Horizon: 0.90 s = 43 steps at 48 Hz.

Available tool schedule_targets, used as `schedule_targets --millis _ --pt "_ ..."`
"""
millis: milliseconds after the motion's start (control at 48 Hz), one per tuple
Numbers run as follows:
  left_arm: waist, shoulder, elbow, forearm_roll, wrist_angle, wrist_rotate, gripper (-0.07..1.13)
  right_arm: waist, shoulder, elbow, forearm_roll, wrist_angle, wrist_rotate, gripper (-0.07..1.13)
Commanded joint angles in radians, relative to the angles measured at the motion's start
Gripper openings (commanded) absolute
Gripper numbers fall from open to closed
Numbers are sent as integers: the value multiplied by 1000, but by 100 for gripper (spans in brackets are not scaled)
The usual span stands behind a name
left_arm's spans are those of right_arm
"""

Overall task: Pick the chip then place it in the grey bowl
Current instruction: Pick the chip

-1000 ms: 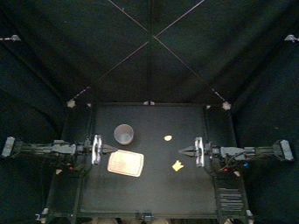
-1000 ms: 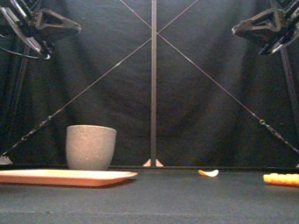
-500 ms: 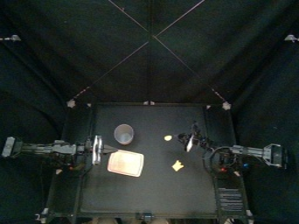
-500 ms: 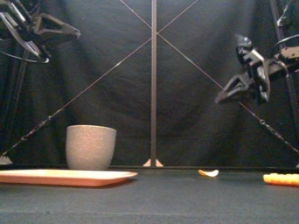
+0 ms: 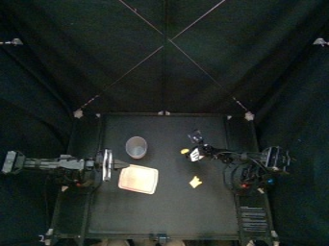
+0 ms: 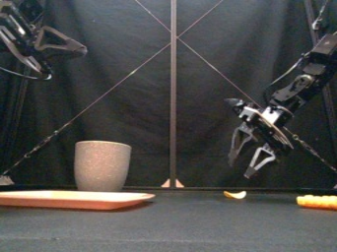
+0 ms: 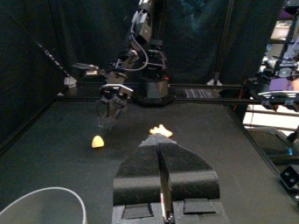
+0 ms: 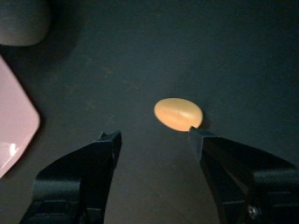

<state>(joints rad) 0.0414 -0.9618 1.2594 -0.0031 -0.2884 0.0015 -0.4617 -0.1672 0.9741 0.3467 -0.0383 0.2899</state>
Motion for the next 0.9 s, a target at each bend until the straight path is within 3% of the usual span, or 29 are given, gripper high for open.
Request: schedule_targets --millis 21,312,646,771,896 --pt "2 6 -15 0 -6 2 1 -43 41 -57 14 48 0 93" --pt "-2 6 -14 0 -6 0 1 -110 144 -127 25 104 0 93" --pt "5 6 -12 0 -6 3 1 -89 192 -176 25 196 0 91" --pt "6 5 -12 2 -6 3 1 -77 199 -187 37 204 0 84" --pt "11 5 -12 0 -5 3 1 -61 199 -193 52 224 -2 67"
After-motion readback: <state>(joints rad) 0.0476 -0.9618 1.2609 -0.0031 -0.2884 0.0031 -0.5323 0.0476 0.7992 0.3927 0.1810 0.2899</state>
